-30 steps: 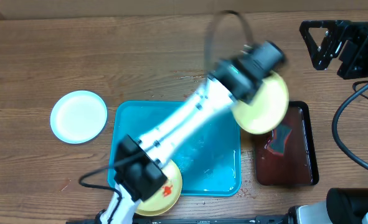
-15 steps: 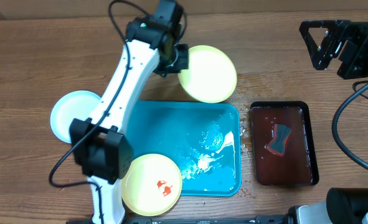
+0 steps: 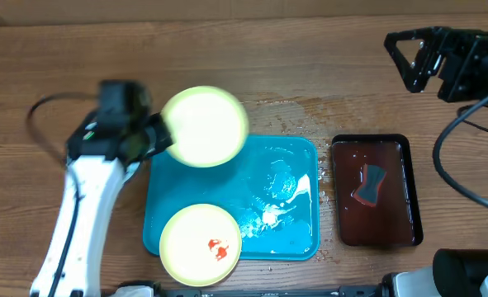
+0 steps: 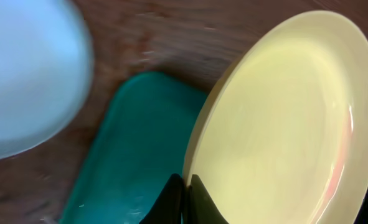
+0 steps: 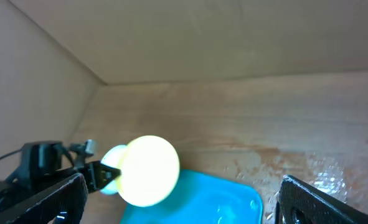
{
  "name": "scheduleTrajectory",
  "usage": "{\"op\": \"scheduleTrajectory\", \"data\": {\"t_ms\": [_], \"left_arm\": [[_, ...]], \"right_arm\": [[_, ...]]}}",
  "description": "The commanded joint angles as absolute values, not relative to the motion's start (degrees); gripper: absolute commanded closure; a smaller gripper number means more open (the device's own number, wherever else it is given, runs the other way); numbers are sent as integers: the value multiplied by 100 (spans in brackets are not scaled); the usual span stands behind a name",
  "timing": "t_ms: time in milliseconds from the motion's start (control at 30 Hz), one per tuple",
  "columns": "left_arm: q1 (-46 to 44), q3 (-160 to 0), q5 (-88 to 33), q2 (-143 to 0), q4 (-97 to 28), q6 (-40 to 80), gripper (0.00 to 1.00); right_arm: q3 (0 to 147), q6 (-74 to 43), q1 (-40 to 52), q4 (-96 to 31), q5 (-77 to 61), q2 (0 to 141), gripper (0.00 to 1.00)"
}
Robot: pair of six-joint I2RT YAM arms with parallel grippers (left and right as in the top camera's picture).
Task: Clean dirty plates on tray and stack at the side
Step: 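Carry the yellow plate left and stack it on the white plate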
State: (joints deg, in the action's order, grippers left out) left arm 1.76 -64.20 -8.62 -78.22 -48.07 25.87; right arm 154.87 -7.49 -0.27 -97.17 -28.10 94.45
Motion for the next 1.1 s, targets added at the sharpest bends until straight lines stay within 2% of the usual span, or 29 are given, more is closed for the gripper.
{"op": "scheduleTrajectory", "data": {"t_ms": [0, 300, 467, 767, 967, 1000, 1067], "left_arm": [[1214, -5763, -1013, -7369, -4707, 2803, 95], [3660, -5122, -1833, -7502, -4202, 2705, 95], [4558, -5120, -2126, -7848, -3992, 2687, 96], [4748, -5122, -2001, -9067, -3439, 2897, 96], [4696, -5122, -2086, -9150, -3140, 2936, 96], [4670, -5122, -2102, -9150, -3109, 2917, 95], [4582, -5122, -2338, -9150, -2969, 2696, 85]], "right_arm": [[15222, -742, -1, -9703, -2969, 9448, 0], [14781, -740, 75, -9703, -2969, 9448, 0], [14656, -720, 237, -9703, -2967, 9448, 0], [14582, -720, 290, -9703, -2967, 9448, 0], [14582, -720, 290, -9703, -2965, 9448, 0], [14582, -720, 290, -9703, -2965, 9450, 0], [14582, -720, 290, -9703, -2965, 9450, 0]]}}
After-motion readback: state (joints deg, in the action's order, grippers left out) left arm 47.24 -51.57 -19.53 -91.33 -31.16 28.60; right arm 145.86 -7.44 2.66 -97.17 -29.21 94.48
